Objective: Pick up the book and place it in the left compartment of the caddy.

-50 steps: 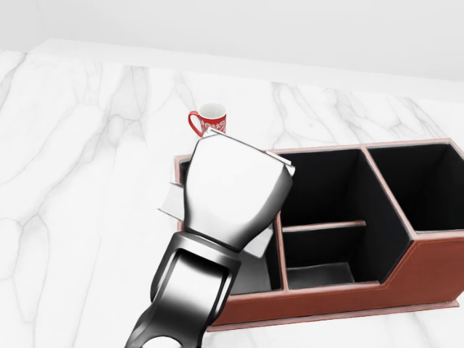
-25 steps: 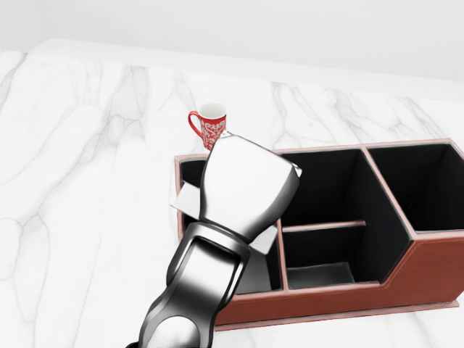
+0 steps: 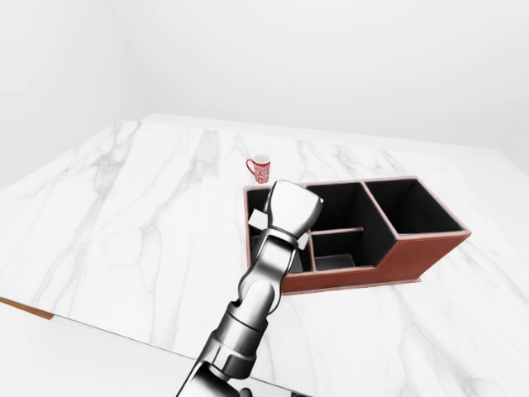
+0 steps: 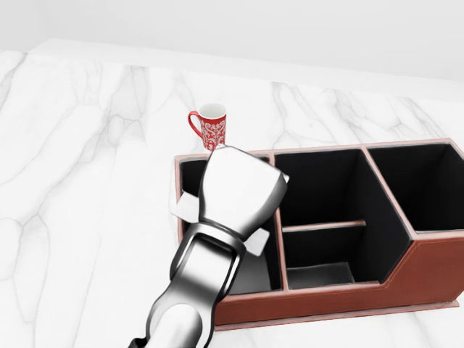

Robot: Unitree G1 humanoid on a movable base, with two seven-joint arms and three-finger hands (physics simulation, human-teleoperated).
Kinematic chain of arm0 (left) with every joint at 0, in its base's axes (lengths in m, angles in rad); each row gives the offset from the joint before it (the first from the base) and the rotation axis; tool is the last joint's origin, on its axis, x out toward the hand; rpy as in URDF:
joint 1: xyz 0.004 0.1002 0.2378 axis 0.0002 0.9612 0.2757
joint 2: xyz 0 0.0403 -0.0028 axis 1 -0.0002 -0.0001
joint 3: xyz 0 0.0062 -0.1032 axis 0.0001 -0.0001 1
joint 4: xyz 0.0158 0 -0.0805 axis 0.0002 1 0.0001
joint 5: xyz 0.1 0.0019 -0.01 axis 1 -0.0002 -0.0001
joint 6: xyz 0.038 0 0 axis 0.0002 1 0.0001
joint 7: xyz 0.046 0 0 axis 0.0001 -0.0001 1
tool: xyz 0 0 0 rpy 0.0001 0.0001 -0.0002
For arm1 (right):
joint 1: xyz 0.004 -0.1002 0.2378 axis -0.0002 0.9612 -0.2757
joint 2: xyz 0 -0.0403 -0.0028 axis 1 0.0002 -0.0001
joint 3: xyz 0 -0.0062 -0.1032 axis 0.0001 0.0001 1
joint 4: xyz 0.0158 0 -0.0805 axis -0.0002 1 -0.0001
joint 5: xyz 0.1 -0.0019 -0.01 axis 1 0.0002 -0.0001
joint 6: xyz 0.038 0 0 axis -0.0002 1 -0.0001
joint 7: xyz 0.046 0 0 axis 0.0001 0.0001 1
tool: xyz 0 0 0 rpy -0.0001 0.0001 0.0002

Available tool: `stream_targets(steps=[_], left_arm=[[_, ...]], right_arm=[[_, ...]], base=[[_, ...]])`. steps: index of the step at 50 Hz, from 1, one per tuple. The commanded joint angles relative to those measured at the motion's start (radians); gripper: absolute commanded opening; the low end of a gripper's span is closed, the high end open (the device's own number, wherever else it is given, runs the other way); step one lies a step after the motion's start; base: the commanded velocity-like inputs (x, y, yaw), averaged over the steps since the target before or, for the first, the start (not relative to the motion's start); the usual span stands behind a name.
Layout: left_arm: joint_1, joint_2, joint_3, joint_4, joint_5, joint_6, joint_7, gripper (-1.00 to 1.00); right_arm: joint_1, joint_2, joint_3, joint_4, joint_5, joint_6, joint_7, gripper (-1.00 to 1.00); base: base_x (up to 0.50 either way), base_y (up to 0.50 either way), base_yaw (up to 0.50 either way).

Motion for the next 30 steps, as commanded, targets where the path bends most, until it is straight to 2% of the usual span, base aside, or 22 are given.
stream_targets(steps=[1, 9, 11, 23, 30], left_arm=[[-0.020, -0.014, 0.023, 0.059, 0.009, 0.002, 0.041, -1.00], [-0.020, -0.015, 0.023, 0.059, 0.009, 0.002, 0.041, -1.00], [-0.047, -0.021, 0.049, 0.143, -0.015, 0.002, 0.077, -1.00], [-0.059, -0.024, 0.048, 0.166, -0.013, 0.007, 0.075, -1.00], [-0.095, -0.027, 0.066, 0.264, -0.039, 0.024, 0.095, -1.00]], right_arm=[[0.003, -0.002, -0.009, -0.011, 0.009, 0.000, -0.004, 1.00], [0.001, -0.003, -0.010, -0.010, 0.008, 0.000, -0.003, 1.00], [-0.003, 0.000, 0.000, -0.001, -0.003, 0.000, 0.001, 1.00], [-0.004, 0.002, 0.007, 0.007, -0.008, 0.000, 0.002, 1.00], [-0.001, -0.002, 0.001, 0.003, 0.000, 0.000, -0.002, 1.00]], base=[[0.00, 0.00, 0.00], [0.00, 0.00, 0.00], [0.00, 0.00, 0.00], [0.00, 0.00, 0.00], [0.00, 0.00, 0.00]])
